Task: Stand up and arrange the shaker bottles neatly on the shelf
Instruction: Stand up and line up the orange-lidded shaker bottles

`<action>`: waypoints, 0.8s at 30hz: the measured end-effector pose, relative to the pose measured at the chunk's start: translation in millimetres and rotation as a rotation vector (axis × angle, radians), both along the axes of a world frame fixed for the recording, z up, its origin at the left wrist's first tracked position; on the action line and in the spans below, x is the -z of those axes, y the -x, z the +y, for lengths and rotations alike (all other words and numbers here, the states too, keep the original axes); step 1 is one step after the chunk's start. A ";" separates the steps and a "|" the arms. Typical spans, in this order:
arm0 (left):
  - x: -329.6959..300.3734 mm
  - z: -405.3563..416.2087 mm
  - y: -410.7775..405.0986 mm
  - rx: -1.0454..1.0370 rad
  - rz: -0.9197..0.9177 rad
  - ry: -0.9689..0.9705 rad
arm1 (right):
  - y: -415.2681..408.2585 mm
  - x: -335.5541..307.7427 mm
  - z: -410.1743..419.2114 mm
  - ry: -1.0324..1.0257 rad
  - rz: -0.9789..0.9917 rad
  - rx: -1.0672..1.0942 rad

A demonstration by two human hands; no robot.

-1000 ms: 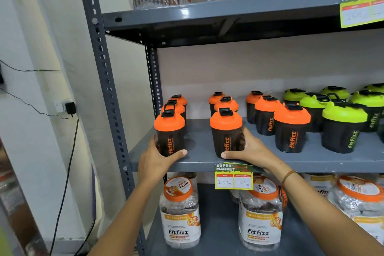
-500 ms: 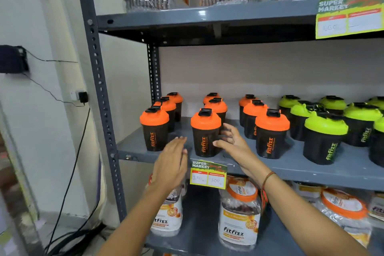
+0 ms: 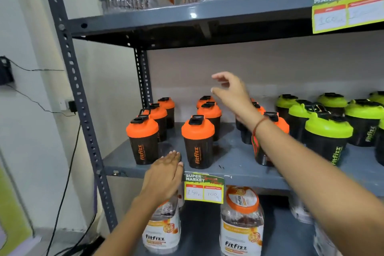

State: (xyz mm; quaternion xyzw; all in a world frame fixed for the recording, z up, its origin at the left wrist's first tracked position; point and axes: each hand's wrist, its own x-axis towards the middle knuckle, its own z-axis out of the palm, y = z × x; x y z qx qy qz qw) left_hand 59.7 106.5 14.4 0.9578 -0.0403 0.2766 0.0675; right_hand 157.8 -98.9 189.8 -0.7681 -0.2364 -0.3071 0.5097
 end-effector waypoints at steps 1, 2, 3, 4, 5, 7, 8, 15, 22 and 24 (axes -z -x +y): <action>0.6 0.1 0.0 0.000 -0.010 -0.006 | -10.2 -14.1 1.7 0.140 -0.006 0.059; 0.8 0.2 -0.5 0.002 -0.018 -0.011 | -19.9 -25.1 4.2 0.304 0.015 0.107; 1.3 0.4 -1.0 0.005 -0.025 -0.014 | -28.4 -32.2 7.1 0.480 0.058 0.134; 1.8 0.5 -1.2 0.008 -0.032 -0.013 | -35.7 -35.6 11.3 0.649 0.122 0.138; 2.4 0.5 -1.2 0.009 -0.042 -0.011 | -41.7 -35.9 16.0 0.789 0.193 0.131; 3.6 0.2 -0.4 0.016 -0.062 -0.009 | -51.6 -29.3 25.7 0.967 0.296 0.130; 4.0 -0.1 0.0 0.019 -0.071 -0.007 | -56.8 -23.9 29.6 1.014 0.327 0.133; 4.4 0.3 -0.7 -0.002 -0.067 -0.013 | -79.5 -2.5 33.5 1.025 0.438 0.075; 3.4 0.3 0.5 -0.013 -0.060 -0.009 | -91.8 2.0 30.1 0.942 0.408 -0.003; 2.4 -0.7 1.6 -0.012 -0.057 -0.006 | -93.2 3.8 31.4 0.906 0.433 -0.025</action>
